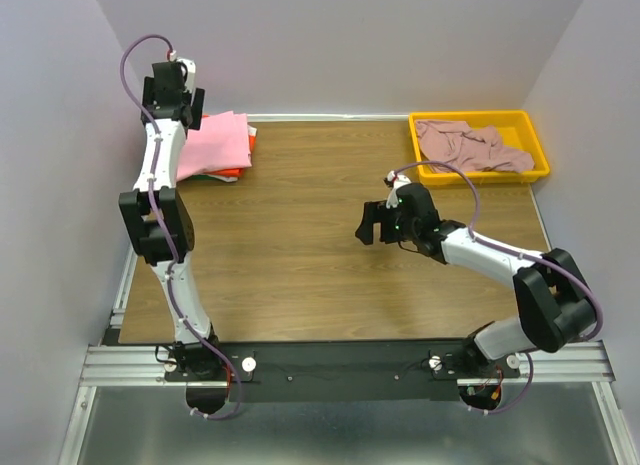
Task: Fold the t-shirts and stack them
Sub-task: Reset both grippers
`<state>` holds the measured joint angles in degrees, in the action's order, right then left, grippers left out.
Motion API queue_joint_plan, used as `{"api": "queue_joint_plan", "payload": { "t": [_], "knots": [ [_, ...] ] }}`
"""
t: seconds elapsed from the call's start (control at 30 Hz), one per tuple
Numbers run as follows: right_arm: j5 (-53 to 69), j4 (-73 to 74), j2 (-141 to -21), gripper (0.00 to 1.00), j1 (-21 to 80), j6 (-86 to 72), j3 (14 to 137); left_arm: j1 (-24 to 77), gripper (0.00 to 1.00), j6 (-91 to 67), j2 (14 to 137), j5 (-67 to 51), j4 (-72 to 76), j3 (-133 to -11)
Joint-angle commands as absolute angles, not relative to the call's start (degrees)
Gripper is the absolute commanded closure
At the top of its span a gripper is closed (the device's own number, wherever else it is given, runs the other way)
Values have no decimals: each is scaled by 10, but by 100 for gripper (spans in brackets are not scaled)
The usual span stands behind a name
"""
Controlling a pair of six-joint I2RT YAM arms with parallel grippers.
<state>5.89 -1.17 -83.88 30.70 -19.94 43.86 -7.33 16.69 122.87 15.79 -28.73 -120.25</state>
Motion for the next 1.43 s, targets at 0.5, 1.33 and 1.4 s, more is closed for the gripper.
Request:
{"api": "queue_joint_plan", "payload": {
  "t": [0.5, 1.33, 1.4],
  "knots": [
    [-52, -26, -723, 4, 311, -180, 407, 221, 2, -153, 698, 257, 145, -501],
    [-201, -132, -563, 4, 311, -150, 287, 463, 5, -182, 623, 329, 192, -383],
    [-207, -134, -562, 4, 311, -149, 284, 463, 5, -168, 630, 344, 202, -381]
  ]
}}
